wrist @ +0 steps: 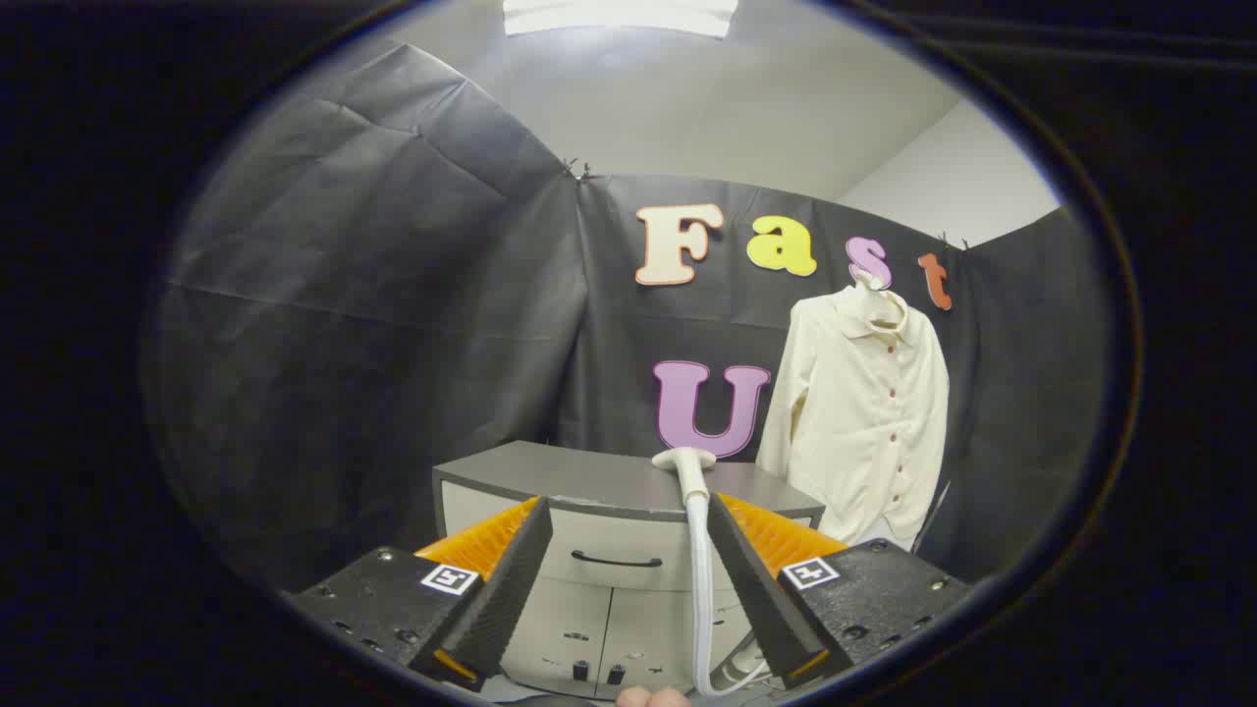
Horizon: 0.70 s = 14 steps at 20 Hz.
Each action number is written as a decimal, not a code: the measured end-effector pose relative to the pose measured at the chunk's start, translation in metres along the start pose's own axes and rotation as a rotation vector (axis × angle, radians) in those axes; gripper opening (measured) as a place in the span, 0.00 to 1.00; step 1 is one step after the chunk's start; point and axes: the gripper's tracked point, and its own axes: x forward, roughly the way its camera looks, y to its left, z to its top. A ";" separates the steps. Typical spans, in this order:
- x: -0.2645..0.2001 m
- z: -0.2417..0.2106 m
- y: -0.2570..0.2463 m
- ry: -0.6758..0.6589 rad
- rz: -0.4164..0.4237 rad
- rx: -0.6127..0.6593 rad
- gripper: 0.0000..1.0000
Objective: Iron the clothes twice with a garment steamer, once on the left side and once on the right side.
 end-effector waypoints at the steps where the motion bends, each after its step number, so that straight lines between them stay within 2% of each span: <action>1: 0.000 -0.003 0.000 0.005 0.003 0.004 0.97; 14: 0.000 -0.023 -0.002 0.048 0.007 0.016 0.97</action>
